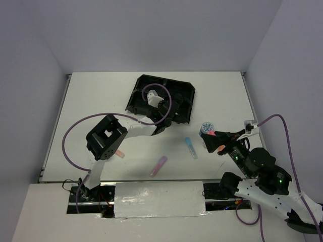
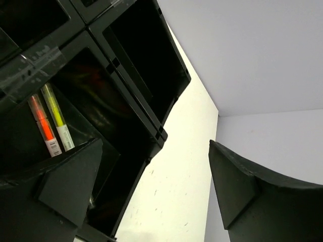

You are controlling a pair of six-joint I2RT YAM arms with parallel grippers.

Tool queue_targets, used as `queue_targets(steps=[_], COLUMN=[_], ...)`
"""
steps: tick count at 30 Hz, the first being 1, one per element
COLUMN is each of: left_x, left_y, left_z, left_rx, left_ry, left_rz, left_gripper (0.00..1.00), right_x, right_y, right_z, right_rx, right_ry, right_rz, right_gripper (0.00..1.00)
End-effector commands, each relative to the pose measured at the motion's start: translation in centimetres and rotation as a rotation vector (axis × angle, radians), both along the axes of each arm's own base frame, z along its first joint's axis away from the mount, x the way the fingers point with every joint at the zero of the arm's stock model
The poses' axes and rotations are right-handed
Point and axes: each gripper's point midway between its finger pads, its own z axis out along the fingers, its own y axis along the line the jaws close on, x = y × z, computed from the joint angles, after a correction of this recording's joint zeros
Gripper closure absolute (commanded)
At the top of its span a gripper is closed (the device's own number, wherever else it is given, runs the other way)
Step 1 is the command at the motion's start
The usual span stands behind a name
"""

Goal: Sort the stationery into containers
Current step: Place the pen in the storage box, then pick up the stationery from the center of the board.

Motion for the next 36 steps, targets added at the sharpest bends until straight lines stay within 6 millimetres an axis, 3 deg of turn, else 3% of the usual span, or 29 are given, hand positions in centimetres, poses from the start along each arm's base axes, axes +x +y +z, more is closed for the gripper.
queue_targets(steps=[1, 3, 4, 7, 9, 10, 12, 16, 17, 19, 20, 21, 23, 26, 27, 28, 31, 33, 36], left_x=[-0.4, -0.7, -0.9, -1.3, -1.6, -2.0, -2.7, -5.9, -7.6, -9.8, -11.6, -12.9, -16.5, -19.7, -21.5, -22.4, -25.0, -25.8, -26.9], left_y=[1.1, 1.5, 1.9, 3.6, 5.5, 6.0, 7.2, 12.6, 15.0, 17.9, 19.9, 21.2, 24.3, 27.2, 28.7, 29.2, 31.1, 31.9, 32.5], left_z=[3.5, 5.2, 6.9, 9.5, 9.2, 10.4, 10.8, 10.0, 7.8, 7.0, 5.7, 6.5, 5.8, 6.3, 7.5, 8.0, 10.5, 11.6, 11.6], left_rx=[0.002, 0.048, 0.06, 0.234, 0.375, 0.397, 0.512, 0.686, 0.765, 0.833, 0.896, 0.902, 0.981, 1.006, 0.994, 0.992, 0.94, 0.902, 0.856], left_ry=[-0.069, -0.104, -0.13, -0.151, -0.104, -0.119, -0.113, 0.045, 0.169, 0.256, 0.343, 0.355, 0.435, 0.473, 0.464, 0.448, 0.338, 0.211, 0.115], left_rz=[-0.007, -0.021, -0.027, -0.053, -0.07, -0.104, -0.157, -0.163, -0.16, -0.178, -0.194, -0.189, -0.226, -0.223, -0.218, -0.237, -0.251, -0.234, -0.231], left_gripper=[0.01, 0.01, 0.01, 0.01, 0.01, 0.01, 0.01, 0.01, 0.01, 0.01, 0.01, 0.01, 0.01, 0.01, 0.01, 0.01, 0.01, 0.01, 0.01], right_x=[0.1, 0.1, 0.1, 0.0, 0.1, 0.1, 0.2, 0.8, 1.3, 1.9, 2.6, 3.0, 3.9, 5.3, 5.8, 6.6, 7.1, 7.2, 7.3], right_y=[-0.2, -0.1, -0.1, -0.1, -0.2, -0.1, -0.1, 1.0, 1.7, 2.2, 3.1, 3.5, 3.9, 4.9, 5.0, 5.1, 5.7, 6.2, 6.5], right_z=[0.9, 0.9, 0.9, 0.8, 0.7, 0.4, 0.2, -1.0, -1.9, -3.3, -5.1, -5.9, -8.0, -11.3, -12.4, -14.5, -18.0, -19.2, -21.7], right_rx=[0.016, 0.016, 0.017, 0.018, 0.017, 0.013, 0.012, -0.034, -0.079, -0.166, -0.255, -0.309, -0.455, -0.559, -0.589, -0.574, -0.604, -0.625, -0.672], right_ry=[-0.013, -0.013, -0.012, -0.011, -0.014, -0.01, -0.009, 0.004, 0.028, 0.081, 0.136, 0.163, 0.267, 0.361, 0.375, 0.44, 0.516, 0.553, 0.62], right_rz=[-0.01, -0.009, -0.01, -0.004, -0.007, -0.01, -0.013, -0.003, -0.003, -0.018, -0.023, -0.028, -0.052, -0.015, 0.018, 0.043, 0.105, 0.129, 0.145], right_gripper=[0.11, 0.12, 0.11, 0.11, 0.11, 0.11, 0.11, 0.1, 0.09, 0.08, 0.07, 0.07, 0.05, 0.05, 0.05, 0.07, 0.1, 0.12, 0.17])
